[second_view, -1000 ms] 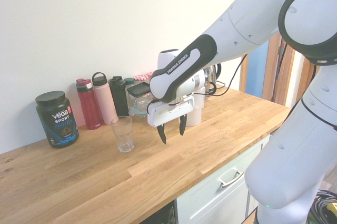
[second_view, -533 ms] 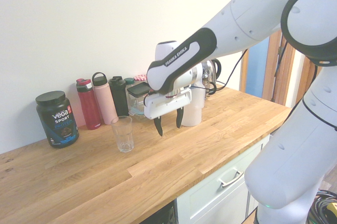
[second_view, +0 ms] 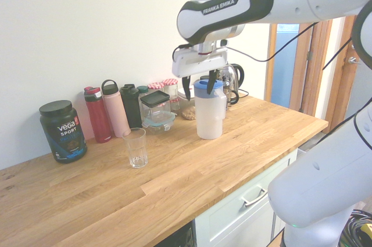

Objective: Pour me some water

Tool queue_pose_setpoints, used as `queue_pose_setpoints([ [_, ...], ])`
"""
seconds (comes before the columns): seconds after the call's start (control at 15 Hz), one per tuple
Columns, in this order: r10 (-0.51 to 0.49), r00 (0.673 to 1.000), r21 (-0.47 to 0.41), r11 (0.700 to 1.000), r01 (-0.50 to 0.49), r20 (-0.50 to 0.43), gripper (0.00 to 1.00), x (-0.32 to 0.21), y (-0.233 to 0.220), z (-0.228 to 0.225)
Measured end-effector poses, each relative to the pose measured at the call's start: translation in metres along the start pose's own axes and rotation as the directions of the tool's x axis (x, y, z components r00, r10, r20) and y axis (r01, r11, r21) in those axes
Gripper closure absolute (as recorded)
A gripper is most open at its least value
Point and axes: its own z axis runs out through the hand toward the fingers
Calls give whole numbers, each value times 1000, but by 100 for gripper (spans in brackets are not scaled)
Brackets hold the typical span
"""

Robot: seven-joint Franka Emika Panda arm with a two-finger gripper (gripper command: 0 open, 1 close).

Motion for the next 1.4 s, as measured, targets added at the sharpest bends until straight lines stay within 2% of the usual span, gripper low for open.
queue_pose_setpoints([
  [0.4, 14, 1000, -12, 1000, -14, -7, 0, 55, 56, 14],
  [0.67, -17, 1000, 1, 1000, 17, 15, 0, 90, 67, 61],
  [0.87, -33, 999, -7, 999, 33, 41, 0, 97, 62, 89],
  [0.93, -42, 998, -7, 999, 42, 46, 100, 96, 57, 93],
  [1.4, -77, 996, -4, 997, 78, 42, 100, 86, 36, 94],
])
